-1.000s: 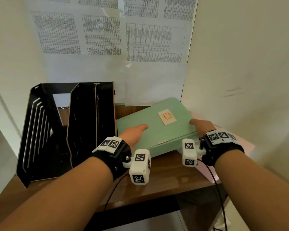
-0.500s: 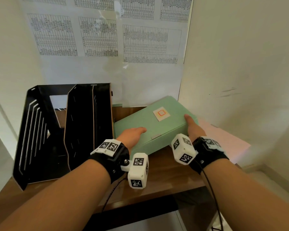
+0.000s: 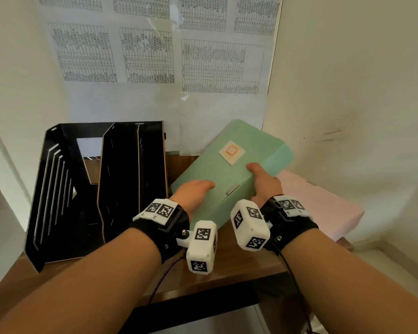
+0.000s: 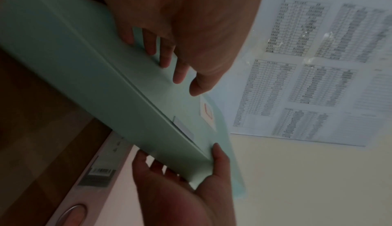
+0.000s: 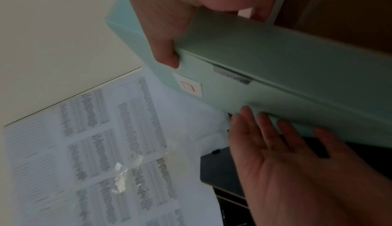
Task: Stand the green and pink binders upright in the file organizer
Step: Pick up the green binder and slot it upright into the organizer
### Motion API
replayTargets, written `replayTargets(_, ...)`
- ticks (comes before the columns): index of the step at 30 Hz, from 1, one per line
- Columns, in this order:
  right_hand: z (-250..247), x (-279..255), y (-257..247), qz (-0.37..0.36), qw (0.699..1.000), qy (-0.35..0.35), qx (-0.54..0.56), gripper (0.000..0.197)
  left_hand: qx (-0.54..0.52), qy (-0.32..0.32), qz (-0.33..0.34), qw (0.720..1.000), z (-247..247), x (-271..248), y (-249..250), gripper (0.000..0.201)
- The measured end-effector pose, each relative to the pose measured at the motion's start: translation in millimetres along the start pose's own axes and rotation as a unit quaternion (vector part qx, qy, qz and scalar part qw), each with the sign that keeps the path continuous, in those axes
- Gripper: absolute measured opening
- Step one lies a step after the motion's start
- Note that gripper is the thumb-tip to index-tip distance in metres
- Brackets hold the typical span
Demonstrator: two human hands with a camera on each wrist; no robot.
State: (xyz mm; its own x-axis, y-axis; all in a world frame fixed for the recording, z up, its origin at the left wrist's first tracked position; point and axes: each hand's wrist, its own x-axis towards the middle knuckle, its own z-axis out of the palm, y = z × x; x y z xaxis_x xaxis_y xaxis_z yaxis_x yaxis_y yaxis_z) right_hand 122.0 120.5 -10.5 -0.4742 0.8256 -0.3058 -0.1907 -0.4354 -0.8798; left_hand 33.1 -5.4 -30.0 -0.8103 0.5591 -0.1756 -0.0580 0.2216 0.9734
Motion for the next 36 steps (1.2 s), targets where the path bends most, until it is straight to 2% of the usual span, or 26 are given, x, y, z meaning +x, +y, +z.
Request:
replayTargets(2, 3.8, -4.0, -7.8, -0.026, 0.999, -0.010, 0.031, 0.062, 0.011, -0.005, 0.019, 1.000, 1.3, -1.7, 2.1, 0.040)
replayTargets(4, 7.9, -7.7, -13.9, -0.062, 0.996, -0.020, 0.058, 0.057, 0.031, -0.008, 0.044, 0.999, 2.9, -2.9, 4.7, 0.043)
replayTargets(10, 7.1, -10.8, -37.0, -0.184, 0.979, -0.078, 0.045, 0.050, 0.074, 0.011, 0.095, 0.993, -3.8, 1.8, 10.0, 0.060)
replayTargets(16, 0.3, -13.7, -67.5, -0.249, 0.961, -0.109, 0.058, 0.056, 0.026, 0.052, 0.121, 0.991, -24.9, 10.2, 16.7, 0.090)
replayTargets(20, -5.8, -15.3, -83.6, -0.282, 0.947, -0.149, 0.046, 0.028, -0.055, 0.057, 0.143, 0.987, -32.8, 13.6, 24.8, 0.082)
replayTargets(22, -8.6, -17.1, -89.6, -0.296, 0.942, -0.153, 0.039, 0.020, -0.090, 0.045, 0.163, 0.982, -32.8, 11.8, 29.2, 0.073)
replayTargets(27, -15.8, -20.3, -102.1, -0.303, 0.938, -0.166, 0.019, 0.034, -0.138, -0.006, 0.175, 0.975, -39.3, 7.8, 34.0, 0.056)
replayTargets(36, -24.6, -20.8, -112.7, -0.236, 0.951, -0.197, 0.027, 0.034, -0.189, -0.111, 0.239, 0.946, -55.7, -7.1, 39.2, 0.054)
